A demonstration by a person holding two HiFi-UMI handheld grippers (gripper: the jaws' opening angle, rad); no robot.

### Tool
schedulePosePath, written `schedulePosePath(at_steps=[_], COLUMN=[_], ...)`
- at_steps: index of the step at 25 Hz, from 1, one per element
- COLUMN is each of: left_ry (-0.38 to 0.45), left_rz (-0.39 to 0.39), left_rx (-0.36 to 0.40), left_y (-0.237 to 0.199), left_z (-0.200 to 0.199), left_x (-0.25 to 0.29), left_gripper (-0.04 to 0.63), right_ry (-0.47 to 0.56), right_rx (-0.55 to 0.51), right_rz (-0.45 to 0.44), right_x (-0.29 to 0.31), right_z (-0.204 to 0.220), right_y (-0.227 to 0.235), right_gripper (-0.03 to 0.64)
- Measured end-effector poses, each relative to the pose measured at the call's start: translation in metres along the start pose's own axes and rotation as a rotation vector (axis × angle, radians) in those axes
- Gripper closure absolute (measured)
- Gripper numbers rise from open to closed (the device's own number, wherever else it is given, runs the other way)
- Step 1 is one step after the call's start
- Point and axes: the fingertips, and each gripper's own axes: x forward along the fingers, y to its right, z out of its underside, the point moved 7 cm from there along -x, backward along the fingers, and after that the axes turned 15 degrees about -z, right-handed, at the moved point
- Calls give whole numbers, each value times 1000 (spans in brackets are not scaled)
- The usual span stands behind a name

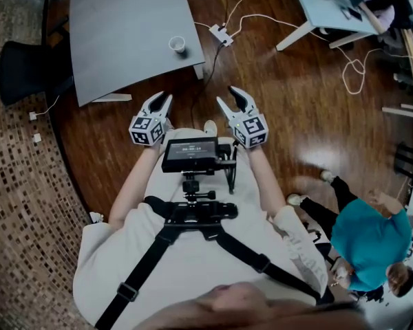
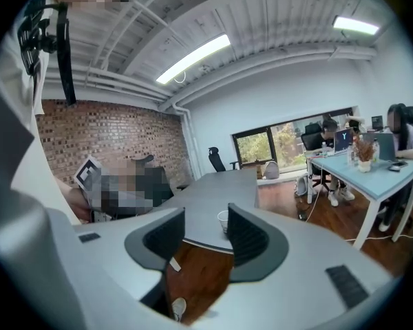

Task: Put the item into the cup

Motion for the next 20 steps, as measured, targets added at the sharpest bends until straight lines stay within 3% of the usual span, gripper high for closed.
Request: schedulePosePath(at_steps=[20], left_ry=[-13], left_rz=[14], left_rx=[19], left_y=[1], left_z=[1], left_x=[5], left_gripper=[506], right_ry=[-8], right_rx=[1], right_rz=[10], right_x=[1], right_z=[-2], right_y=[-1], right_gripper=[408])
